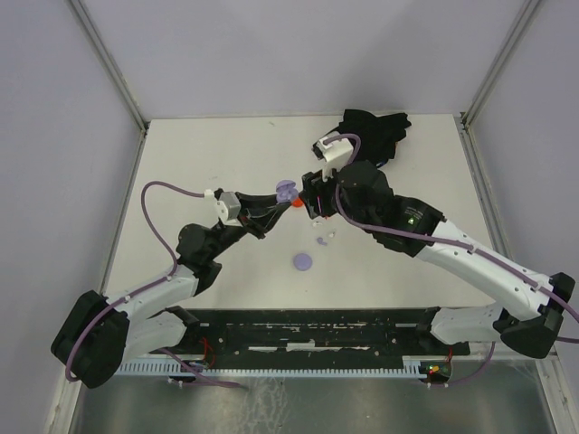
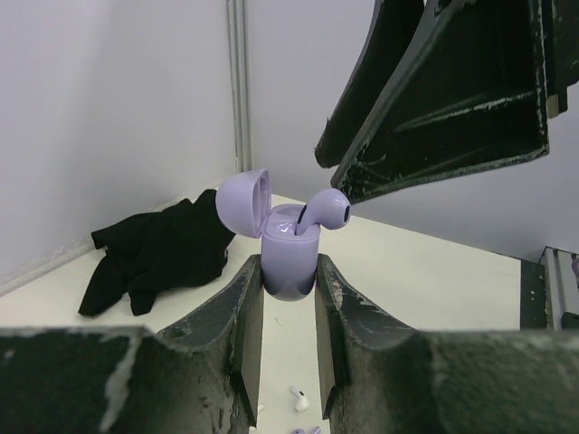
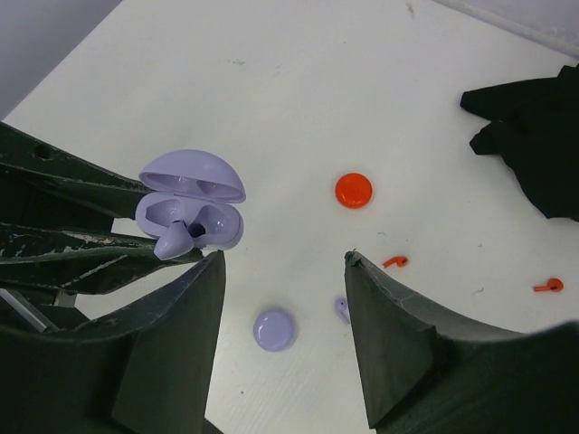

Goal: Insert the wireless bluetooth earbuds into the charging case
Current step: Place the earbud in the charging case.

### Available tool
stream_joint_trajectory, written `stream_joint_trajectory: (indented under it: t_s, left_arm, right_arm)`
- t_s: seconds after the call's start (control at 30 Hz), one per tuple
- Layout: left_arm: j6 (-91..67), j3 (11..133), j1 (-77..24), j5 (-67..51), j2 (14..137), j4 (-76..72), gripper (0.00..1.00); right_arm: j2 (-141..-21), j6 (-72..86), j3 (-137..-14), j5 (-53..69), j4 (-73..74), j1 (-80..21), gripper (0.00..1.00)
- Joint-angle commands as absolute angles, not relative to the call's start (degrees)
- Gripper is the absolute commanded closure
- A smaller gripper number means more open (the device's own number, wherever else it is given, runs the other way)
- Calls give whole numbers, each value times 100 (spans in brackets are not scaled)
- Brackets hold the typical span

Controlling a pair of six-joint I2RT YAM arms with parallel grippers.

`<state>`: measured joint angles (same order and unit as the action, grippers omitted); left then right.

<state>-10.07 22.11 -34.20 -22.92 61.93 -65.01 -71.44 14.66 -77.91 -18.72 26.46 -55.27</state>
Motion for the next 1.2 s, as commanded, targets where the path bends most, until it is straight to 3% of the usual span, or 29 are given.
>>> stream_joint_trajectory:
  t_s: [0.0,0.87,1.17]
  left_arm:
    - [-1204,2262,-3401,-2455,6220,-6839,97]
    - [-957,2291,-3401,-2698,6102,-6601,97]
    - [-910,2247,-3402,-2781,6048,-6544,97]
  right_arm:
    - [-7222,1389,-8068,-1736,2725,-5515,37]
    - [-7504,1585,-8418,-1136,2669,-5511,35]
    - [-7649,1811,-8617,-788,2890,-5518,45]
